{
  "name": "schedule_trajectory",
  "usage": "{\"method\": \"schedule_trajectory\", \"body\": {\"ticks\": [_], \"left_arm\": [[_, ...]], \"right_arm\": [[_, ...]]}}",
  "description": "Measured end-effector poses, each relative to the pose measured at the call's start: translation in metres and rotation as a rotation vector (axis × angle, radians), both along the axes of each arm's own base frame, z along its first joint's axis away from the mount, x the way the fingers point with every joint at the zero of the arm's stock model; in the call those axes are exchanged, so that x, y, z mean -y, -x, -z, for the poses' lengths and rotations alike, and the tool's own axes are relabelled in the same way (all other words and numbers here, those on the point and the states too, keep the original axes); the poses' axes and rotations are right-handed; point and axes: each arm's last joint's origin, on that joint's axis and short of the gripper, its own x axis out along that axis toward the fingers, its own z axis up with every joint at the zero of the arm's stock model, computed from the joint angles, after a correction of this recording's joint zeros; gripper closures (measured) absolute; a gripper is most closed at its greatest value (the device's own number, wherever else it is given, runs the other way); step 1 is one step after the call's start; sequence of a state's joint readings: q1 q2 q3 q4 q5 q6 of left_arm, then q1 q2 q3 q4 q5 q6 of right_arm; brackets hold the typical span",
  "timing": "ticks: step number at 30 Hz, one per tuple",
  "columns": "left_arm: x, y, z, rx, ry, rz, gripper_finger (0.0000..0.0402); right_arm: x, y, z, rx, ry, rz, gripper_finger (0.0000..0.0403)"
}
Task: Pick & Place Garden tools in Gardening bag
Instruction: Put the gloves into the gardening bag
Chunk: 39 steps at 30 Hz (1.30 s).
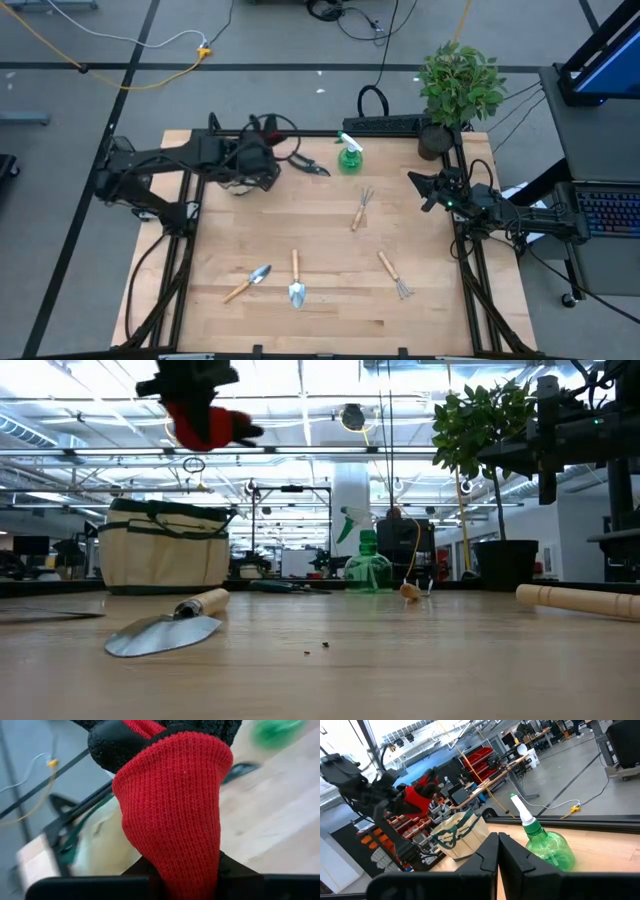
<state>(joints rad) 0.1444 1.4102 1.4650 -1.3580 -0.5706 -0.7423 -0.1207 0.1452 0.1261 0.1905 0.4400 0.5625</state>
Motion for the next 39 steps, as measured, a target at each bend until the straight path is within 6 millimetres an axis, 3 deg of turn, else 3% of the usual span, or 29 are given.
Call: {"method": "schedule_trajectory", "body": {"ticks": [4, 9, 18, 24, 39], "left_arm": [[-0.008, 0.007, 0.008, -0.086, -0.008, -0.029, 0.0346], [-0.014, 0.017, 0.037, -0.143, -0.021, -0.071, 0.0346], [-0.016, 0.059, 0.07, 0.099, -0.1, -0.061, 0.0346], [-0.025, 0.076, 0.099, 0.167, -0.091, -0.04, 0.0346], [-0.048, 0.079, 0.105, 0.126, -0.109, 0.004, 0.0331]], "right_arm": [[0.0, 0.0, 0.0, 0.0, 0.001, 0.0, 0.0403], [0.0, 0.0, 0.0, -0.001, 0.001, 0.0, 0.0403], [0.0, 0.0, 0.0, -0.001, 0.001, 0.0, 0.0403], [0.0, 0.0, 0.0, -0.001, 0.001, 0.0, 0.0403], [0.0, 0.0, 0.0, 0.0, -0.001, 0.0, 0.0403]]}}
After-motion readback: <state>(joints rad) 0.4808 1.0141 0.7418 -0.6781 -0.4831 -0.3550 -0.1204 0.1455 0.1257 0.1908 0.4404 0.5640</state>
